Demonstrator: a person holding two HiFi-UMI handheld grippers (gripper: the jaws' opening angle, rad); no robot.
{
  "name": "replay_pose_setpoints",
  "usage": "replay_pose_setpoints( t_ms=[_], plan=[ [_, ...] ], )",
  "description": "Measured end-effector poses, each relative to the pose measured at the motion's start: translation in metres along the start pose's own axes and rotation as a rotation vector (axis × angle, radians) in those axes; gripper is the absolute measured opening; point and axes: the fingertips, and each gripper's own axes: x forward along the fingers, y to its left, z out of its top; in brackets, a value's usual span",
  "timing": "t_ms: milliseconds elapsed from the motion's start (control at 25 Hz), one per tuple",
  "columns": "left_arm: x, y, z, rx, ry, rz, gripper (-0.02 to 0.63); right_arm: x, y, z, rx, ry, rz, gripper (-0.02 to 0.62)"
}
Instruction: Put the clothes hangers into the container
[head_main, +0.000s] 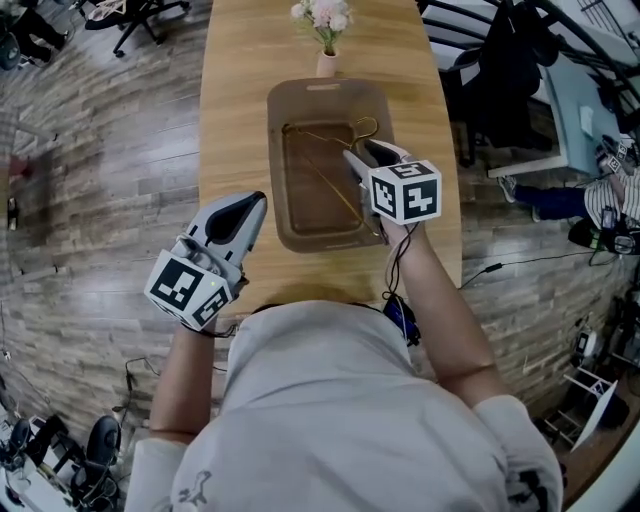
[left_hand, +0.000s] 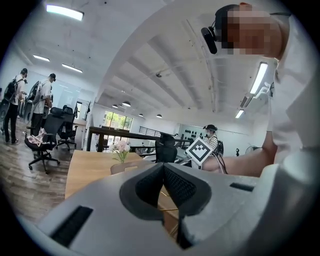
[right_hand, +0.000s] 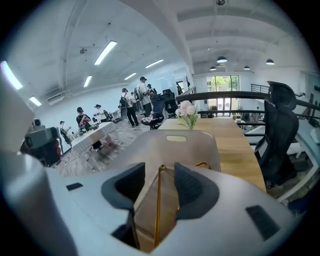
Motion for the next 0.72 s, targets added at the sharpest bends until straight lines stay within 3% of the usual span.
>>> replay_pose_setpoints(
  t_ms=[280,720],
  plan=[
    [-0.006,-0.037,0.004,0.034,-0.014,0.032,0.006,-0.053,0.02,0.006,-0.047,-0.079,0.097,0.136],
    [-0.006,-0.111,-0.009,0.048,-0.024,0.05,0.006,-0.118,0.044,-0.032,-0.169,-0.126,0.214,0.052]
  ],
)
